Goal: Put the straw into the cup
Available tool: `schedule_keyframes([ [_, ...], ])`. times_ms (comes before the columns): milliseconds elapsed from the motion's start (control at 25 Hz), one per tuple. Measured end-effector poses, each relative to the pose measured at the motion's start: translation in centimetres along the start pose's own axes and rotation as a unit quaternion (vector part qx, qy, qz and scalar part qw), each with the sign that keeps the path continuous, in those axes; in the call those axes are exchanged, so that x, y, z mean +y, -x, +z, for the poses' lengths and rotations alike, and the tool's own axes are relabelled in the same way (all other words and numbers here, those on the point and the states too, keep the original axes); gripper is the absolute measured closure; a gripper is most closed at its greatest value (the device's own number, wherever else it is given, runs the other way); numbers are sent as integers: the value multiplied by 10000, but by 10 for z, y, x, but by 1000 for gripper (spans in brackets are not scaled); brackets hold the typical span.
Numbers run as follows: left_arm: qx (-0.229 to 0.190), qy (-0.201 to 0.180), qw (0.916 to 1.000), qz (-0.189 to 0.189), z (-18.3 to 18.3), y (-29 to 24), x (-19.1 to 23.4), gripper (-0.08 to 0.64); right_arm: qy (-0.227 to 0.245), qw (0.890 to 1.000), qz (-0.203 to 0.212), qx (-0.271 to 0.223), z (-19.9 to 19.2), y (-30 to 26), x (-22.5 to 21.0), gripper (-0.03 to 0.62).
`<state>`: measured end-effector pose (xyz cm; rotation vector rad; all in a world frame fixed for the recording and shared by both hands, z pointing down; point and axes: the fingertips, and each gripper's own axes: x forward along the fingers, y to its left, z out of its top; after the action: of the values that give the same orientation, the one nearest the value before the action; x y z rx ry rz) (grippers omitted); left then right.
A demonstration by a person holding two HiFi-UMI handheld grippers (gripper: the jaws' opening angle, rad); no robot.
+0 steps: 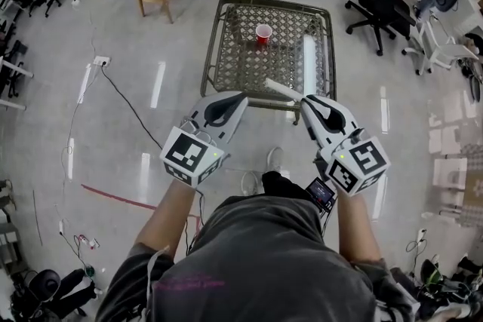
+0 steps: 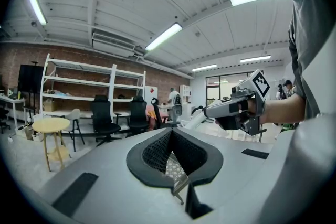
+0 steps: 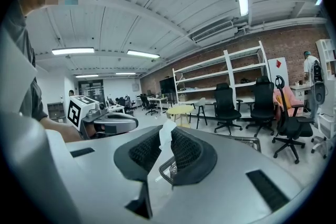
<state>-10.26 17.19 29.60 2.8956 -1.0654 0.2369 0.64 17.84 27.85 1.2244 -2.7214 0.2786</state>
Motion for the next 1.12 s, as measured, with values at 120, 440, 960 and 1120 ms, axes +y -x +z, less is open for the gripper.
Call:
schedule_keyframes([
  [120,40,-3,10000,-2,-1,-7,3,551,-39,10000,15,-6,-1,-5,-7,543],
  [440,162,27,9999,-15,-1,-50,18,551,-163,9999,41,34,-2,-21,-51,543],
  [960,335,73,9994,53,2,-118,44,549,-303,9993,220,83,2,-53,-118,543],
  [1120,394,85,9991,115,4,-139,47,549,-326,9990,297,79,5,-57,-141,543],
])
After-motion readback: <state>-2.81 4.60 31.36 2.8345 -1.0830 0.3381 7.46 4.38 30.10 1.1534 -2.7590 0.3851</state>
